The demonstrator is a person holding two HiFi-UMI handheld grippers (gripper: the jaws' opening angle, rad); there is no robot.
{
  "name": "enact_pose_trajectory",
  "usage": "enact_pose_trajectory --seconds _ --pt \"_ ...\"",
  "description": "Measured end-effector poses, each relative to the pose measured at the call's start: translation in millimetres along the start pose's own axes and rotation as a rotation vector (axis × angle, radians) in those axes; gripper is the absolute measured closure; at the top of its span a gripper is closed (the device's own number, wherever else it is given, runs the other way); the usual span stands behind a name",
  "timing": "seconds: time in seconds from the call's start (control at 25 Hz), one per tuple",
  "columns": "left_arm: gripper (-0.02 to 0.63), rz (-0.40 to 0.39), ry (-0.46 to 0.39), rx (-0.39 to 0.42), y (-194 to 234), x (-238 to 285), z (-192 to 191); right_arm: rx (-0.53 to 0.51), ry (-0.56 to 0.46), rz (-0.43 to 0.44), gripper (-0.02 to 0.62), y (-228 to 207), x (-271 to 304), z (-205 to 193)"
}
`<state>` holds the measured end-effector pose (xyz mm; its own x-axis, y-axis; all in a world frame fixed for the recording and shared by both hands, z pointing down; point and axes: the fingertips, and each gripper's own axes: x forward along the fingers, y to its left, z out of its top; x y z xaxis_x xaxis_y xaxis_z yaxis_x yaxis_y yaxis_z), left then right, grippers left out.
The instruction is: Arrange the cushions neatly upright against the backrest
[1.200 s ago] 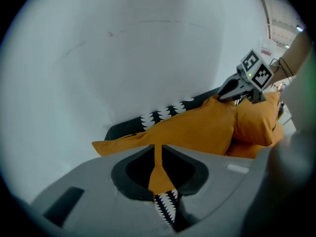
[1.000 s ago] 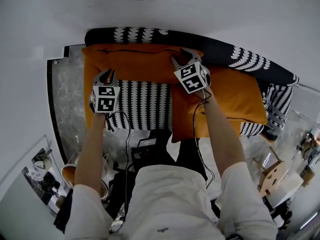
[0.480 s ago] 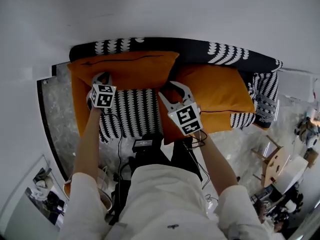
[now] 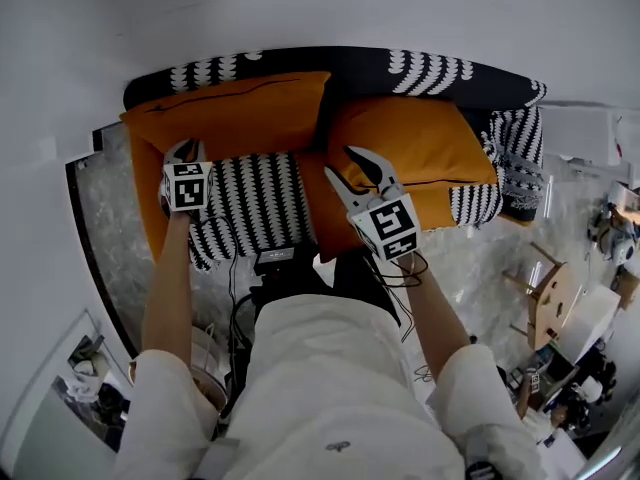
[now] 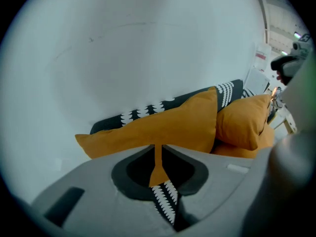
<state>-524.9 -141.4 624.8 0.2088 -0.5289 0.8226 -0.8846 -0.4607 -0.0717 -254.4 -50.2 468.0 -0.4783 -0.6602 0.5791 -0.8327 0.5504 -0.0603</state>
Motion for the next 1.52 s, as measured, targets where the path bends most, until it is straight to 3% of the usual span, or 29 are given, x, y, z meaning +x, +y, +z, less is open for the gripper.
enact_pose_trajectory --seconds 0.44,0.84,1.24,1.52 --pt "0.563 -0.056 -0.232 -0.185 -72 -143 -9 -0.038 -0.106 0.025 0.451 7 -81 12" --pt "0.594 -0.114 -0.409 -0.129 -195 -213 55 0.029 -0.200 0.024 0.521 -29 -171 -17" --pt "0.594 -0.084 -0.371 -0.177 -325 -213 72 0.100 -0.192 0.072 0.561 -96 -250 -96" --pt "0.594 -0.067 -0.319 -0.113 -390 -211 70 0.112 -0.161 0.107 0.572 -121 -278 -131"
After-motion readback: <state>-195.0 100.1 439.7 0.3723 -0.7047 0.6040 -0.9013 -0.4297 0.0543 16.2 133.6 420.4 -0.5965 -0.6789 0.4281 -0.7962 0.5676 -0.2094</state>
